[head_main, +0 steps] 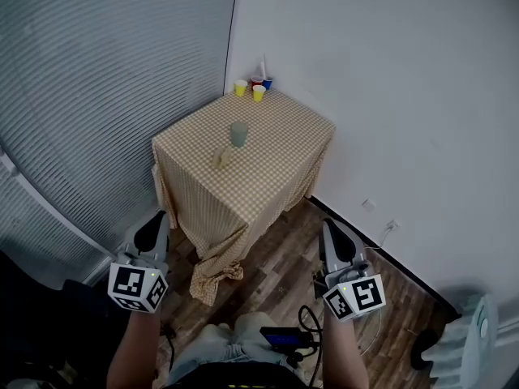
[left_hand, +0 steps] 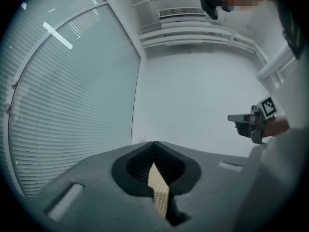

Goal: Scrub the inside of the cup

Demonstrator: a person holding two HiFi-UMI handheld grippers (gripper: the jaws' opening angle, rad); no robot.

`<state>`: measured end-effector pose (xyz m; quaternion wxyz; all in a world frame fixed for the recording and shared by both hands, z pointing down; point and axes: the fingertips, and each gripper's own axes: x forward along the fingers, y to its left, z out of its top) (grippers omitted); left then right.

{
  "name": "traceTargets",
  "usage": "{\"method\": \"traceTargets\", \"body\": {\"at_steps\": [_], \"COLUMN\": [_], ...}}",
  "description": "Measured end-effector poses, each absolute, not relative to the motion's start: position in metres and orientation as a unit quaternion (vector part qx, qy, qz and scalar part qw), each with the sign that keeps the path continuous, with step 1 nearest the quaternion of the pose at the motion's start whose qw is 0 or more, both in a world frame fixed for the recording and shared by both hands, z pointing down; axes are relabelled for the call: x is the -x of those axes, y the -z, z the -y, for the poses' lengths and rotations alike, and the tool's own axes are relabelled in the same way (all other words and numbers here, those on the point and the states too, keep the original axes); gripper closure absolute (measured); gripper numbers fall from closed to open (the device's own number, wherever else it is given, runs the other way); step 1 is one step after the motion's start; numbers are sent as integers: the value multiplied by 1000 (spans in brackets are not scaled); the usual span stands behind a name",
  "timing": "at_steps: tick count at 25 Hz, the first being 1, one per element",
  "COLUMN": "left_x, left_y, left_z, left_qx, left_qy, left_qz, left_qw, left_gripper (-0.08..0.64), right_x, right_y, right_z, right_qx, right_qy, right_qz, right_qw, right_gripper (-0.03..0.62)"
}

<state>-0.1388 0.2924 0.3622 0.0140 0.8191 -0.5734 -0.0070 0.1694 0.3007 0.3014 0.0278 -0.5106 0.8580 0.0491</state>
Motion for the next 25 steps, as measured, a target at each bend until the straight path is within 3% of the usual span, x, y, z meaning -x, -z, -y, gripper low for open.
{"method": "traceTargets", "body": {"at_steps": [25], "left_x": [114], "left_y": [-363], "left_z": [-130], "left_qx": [-774], "left_qy": [18], "left_qz": [633], "left_qw": [13], "left_gripper": [563], "right_x": [-154], "right_y": [-306], "right_z": [-81], "right_qx": [407], "right_qy": [-37], "right_qz": [-911], "right_qw": [47], "right_gripper": [586]}}
